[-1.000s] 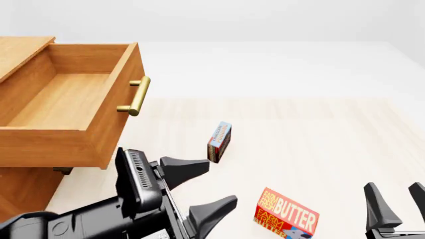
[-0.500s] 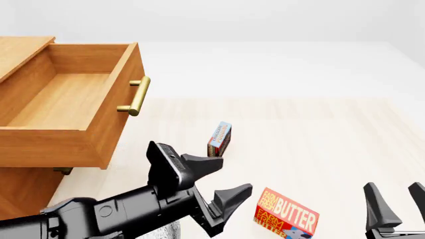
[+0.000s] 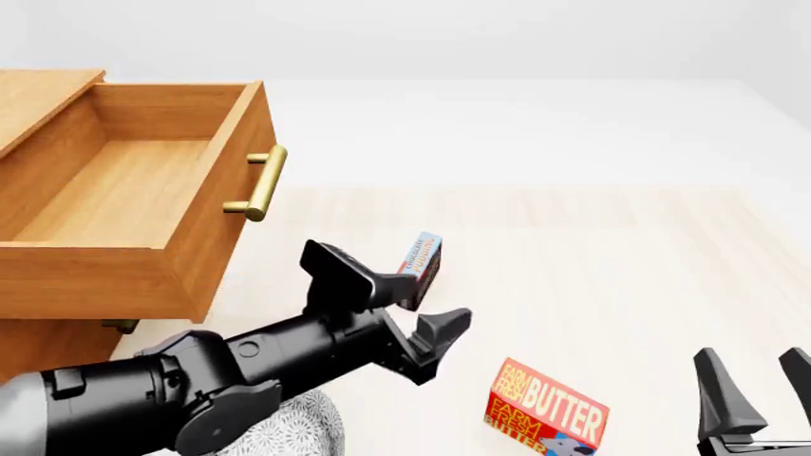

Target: Put the chocolate pudding in the top drawer of the cabinet and close it.

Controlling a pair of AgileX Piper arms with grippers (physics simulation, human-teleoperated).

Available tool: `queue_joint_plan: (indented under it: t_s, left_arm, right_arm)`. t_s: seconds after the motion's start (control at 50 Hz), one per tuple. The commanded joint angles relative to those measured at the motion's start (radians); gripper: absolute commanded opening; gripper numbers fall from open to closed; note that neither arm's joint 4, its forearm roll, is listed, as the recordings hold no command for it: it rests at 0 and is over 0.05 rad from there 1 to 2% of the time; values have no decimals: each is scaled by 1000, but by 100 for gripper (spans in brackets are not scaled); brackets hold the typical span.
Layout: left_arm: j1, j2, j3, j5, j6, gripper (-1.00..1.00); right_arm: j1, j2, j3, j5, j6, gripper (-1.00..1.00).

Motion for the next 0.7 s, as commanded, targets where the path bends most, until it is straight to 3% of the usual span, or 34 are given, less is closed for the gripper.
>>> queue_joint_plan:
  t_s: [0.02, 0.06, 0.14, 0.18, 0.22, 0.36, 0.4, 0.52, 0.7]
  left_arm:
    - [38, 61, 5, -38, 9, 100]
    - [42, 50, -15, -6, 10, 100]
    - [58, 69, 11, -44, 19, 100]
    - [69, 49, -12, 1, 14, 100]
    - [84, 69, 15, -44, 14, 100]
    - [96, 75, 27, -56, -6, 100]
    - [105, 54, 2, -11, -4, 100]
    - [129, 82, 38, -68, -5, 100]
    - [156, 77, 19, -36, 15, 100]
  right_arm:
    - [0, -2, 0, 2, 0, 100]
    - [0, -2, 0, 2, 0, 100]
    - [0, -2, 0, 2, 0, 100]
    - [0, -2, 0, 3, 0, 100]
    - [0, -2, 0, 3, 0, 100]
    - [0, -2, -1, 2, 0, 100]
    - [0, -1, 0, 2, 0, 100]
    - [0, -1, 0, 1, 0, 100]
    - [0, -1, 0, 2, 0, 100]
